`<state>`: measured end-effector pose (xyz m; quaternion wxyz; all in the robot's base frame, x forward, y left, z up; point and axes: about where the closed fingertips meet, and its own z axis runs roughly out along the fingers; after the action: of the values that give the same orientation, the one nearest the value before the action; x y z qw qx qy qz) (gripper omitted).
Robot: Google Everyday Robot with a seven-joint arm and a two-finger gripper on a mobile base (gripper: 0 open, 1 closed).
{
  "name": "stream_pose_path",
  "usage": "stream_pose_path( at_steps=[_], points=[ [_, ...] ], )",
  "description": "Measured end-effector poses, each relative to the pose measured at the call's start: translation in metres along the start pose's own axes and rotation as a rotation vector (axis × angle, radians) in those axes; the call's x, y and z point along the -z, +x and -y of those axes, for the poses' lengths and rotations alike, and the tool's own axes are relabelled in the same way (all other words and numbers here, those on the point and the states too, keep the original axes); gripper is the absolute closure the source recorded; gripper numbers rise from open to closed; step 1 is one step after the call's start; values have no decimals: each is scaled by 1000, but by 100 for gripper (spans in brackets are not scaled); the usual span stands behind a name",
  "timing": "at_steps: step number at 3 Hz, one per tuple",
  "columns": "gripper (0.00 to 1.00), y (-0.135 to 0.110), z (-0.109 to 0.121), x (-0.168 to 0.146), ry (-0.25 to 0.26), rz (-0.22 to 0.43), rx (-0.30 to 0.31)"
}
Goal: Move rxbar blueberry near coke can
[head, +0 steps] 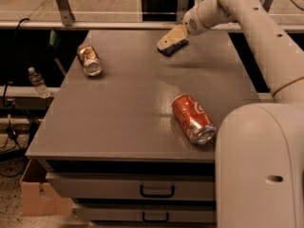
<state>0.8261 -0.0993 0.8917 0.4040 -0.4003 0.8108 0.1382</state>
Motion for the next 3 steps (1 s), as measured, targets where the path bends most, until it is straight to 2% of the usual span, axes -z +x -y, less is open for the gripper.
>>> stream_pose_path(
  at_steps=[1,2,3],
  points=[
    [0,15,0,-28,56,-87,-51],
    [0,24,-6,-42,56,-114,-73],
    [0,30,-3,-50,56,-117,-84]
  ],
)
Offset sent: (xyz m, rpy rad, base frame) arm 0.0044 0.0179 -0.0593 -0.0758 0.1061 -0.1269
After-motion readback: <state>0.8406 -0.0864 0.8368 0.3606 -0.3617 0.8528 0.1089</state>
